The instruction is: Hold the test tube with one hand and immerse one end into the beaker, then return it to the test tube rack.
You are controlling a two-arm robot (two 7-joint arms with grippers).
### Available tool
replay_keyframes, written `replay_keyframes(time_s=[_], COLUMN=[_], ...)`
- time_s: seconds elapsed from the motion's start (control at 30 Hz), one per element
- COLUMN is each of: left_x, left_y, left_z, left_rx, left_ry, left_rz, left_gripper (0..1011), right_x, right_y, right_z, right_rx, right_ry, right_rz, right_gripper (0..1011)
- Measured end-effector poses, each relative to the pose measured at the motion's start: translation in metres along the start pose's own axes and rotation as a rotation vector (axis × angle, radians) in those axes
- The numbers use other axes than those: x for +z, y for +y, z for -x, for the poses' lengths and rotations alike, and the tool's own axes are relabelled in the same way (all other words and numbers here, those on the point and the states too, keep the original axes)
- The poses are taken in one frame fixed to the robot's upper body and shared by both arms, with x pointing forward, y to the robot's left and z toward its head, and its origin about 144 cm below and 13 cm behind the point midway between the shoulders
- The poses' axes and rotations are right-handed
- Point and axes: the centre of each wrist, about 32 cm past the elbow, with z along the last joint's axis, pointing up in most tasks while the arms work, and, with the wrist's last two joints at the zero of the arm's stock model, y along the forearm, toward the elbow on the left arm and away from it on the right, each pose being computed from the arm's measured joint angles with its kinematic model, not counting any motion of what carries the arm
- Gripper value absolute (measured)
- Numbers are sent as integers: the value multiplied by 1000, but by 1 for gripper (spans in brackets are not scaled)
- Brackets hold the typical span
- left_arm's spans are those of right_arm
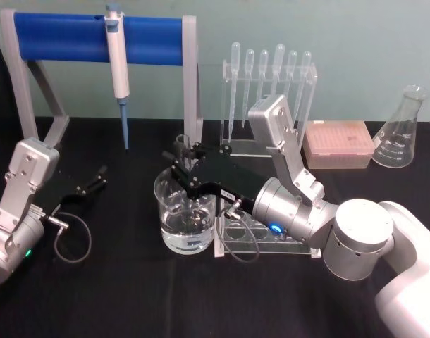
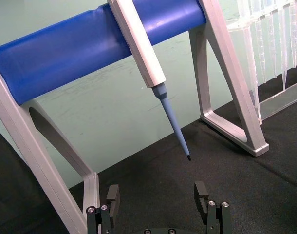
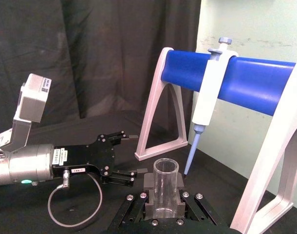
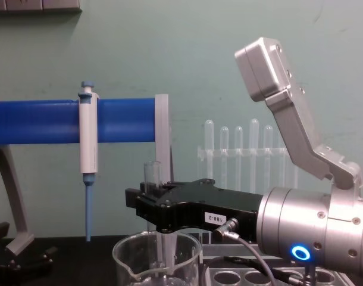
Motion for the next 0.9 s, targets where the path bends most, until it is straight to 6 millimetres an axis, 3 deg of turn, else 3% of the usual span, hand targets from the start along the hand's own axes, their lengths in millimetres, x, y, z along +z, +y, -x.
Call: replay_keyframes(time_s=[0.9], left_x=[0], left_y=[0], left_z=[0], left_rx=[0], left_ry=[0], left_rz=[0], left_gripper=[1000], right_x=[0], right_y=[0], right_z=[0], right_rx=[0], right_ry=[0], right_rz=[0], right_gripper=[226])
